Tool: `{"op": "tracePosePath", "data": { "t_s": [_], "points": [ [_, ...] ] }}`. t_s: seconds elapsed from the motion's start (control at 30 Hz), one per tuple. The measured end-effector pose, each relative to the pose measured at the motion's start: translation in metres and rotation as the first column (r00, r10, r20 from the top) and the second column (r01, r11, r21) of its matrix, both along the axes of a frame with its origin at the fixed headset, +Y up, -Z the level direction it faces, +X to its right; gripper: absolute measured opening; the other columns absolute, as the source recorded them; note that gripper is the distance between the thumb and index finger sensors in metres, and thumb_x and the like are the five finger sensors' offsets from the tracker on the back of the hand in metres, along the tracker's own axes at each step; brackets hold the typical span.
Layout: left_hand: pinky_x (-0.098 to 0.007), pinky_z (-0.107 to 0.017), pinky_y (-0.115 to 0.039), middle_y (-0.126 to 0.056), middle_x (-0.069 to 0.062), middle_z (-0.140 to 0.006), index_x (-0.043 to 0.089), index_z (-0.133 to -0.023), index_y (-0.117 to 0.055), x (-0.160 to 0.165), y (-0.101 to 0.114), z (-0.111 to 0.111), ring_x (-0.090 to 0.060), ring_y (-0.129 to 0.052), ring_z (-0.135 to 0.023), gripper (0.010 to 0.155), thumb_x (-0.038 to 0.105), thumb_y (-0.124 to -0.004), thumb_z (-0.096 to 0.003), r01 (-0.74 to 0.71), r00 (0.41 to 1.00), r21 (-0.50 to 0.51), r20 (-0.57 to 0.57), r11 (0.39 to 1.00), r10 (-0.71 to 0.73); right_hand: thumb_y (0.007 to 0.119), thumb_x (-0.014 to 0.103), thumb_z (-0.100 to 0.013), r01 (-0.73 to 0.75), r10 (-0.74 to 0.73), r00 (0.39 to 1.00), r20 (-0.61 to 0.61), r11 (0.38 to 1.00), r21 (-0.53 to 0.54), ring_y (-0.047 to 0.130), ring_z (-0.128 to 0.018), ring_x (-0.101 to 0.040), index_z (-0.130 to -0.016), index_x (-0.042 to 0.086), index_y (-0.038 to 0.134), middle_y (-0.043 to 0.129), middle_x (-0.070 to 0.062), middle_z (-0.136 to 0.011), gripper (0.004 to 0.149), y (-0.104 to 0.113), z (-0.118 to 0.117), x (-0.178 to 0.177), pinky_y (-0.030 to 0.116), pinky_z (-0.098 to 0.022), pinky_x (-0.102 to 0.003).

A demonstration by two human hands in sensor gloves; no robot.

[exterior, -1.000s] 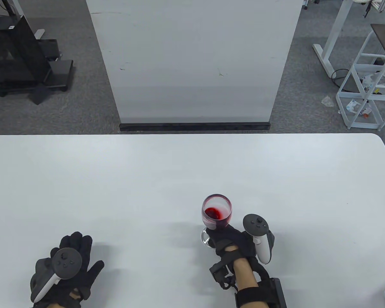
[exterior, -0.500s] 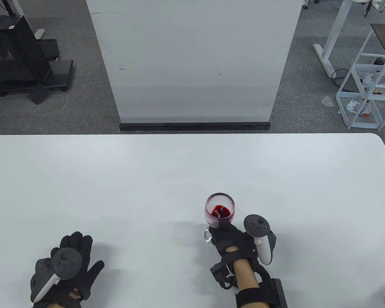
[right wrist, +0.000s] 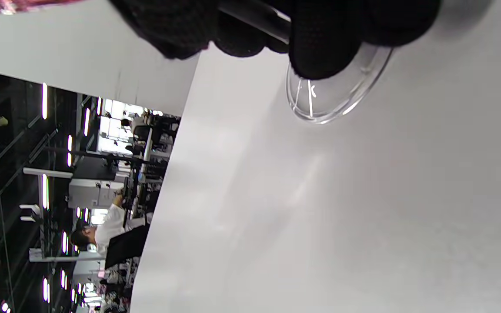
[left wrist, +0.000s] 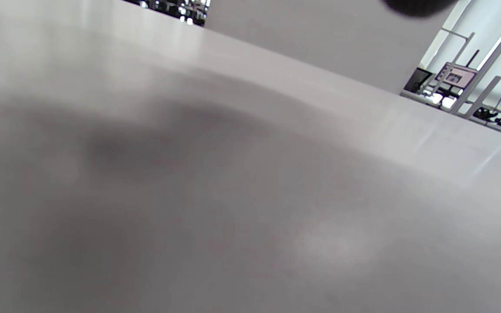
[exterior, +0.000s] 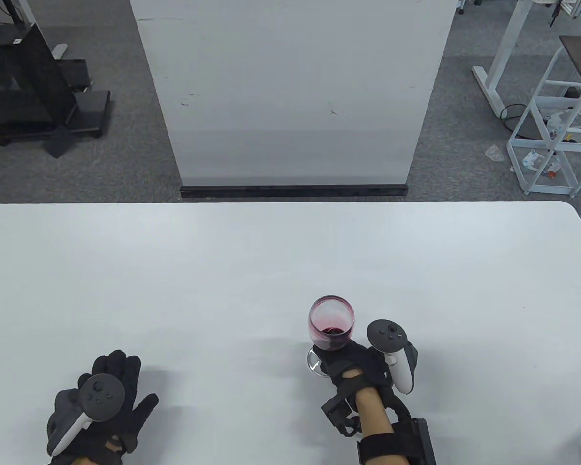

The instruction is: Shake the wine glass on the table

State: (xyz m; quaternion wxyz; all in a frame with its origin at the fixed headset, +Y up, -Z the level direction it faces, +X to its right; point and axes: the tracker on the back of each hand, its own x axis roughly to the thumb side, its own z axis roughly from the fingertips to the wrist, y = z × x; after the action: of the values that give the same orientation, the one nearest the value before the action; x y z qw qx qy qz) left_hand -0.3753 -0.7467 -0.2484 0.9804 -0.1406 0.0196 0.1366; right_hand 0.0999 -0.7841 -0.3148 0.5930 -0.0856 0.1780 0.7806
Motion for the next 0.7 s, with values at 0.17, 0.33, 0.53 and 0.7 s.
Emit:
{"op": "tracePosePath", "data": {
  "t_s": [0.17,0.33,0.53,0.7],
  "points": [
    [-0.046,-0.073,0.005,0.007,0.008,-0.113,0.038,-0.104,-0.009,0.0004,-0.0001,-0.0005,-0.022,0.011,-0.104,0.08,0.066,-0.052,-0.0428,-0.001,1.0,-0.003,0.001,1.0,0.001,0.079,0.038,-0.052,0.01,-0.012,0.999,-0.051,0.999,-0.038,0.079,-0.071,-0.032,-0.097,0.016,0.063,0.059,-0.012,-0.106,0.053,0.0038,0.0006,-0.002,0.075,-0.046,-0.043],
    [-0.046,-0.073,0.005,0.007,0.008,-0.113,0.038,-0.104,-0.009,0.0005,-0.0012,-0.0013,-0.022,0.011,-0.104,0.08,0.066,-0.052,-0.0428,0.0,1.0,-0.007,0.003,1.0,0.0,0.075,0.038,-0.053,0.028,-0.028,1.0,-0.003,1.0,-0.004,0.076,-0.073,-0.028,-0.101,0.019,0.056,0.053,-0.01,-0.109,0.055,-0.0004,0.0031,-0.004,0.073,-0.049,-0.042],
    [-0.046,-0.073,0.005,0.006,0.008,-0.113,0.038,-0.104,-0.01,0.0003,-0.0013,-0.0012,-0.022,0.011,-0.104,0.08,0.066,-0.052,-0.0428,0.002,1.0,-0.003,0.001,1.0,-0.002,0.075,0.041,-0.053,-0.044,0.044,0.999,0.013,0.999,-0.007,0.078,-0.073,-0.029,-0.099,0.018,0.06,0.057,-0.011,-0.107,0.053,0.0042,0.0028,0.0022,0.074,-0.048,-0.041],
    [-0.046,-0.073,0.005,0.006,0.008,-0.113,0.038,-0.104,-0.01,0.0003,-0.0027,-0.0019,-0.022,0.011,-0.104,0.08,0.066,-0.053,-0.0428,0.01,1.0,-0.01,-0.001,1.0,-0.01,0.079,0.038,-0.052,0.019,-0.022,0.998,-0.065,0.999,-0.045,0.078,-0.073,-0.032,-0.098,0.015,0.062,0.057,-0.012,-0.107,0.054,0.0055,0.0018,0.001,0.074,-0.046,-0.044]
  ]
}}
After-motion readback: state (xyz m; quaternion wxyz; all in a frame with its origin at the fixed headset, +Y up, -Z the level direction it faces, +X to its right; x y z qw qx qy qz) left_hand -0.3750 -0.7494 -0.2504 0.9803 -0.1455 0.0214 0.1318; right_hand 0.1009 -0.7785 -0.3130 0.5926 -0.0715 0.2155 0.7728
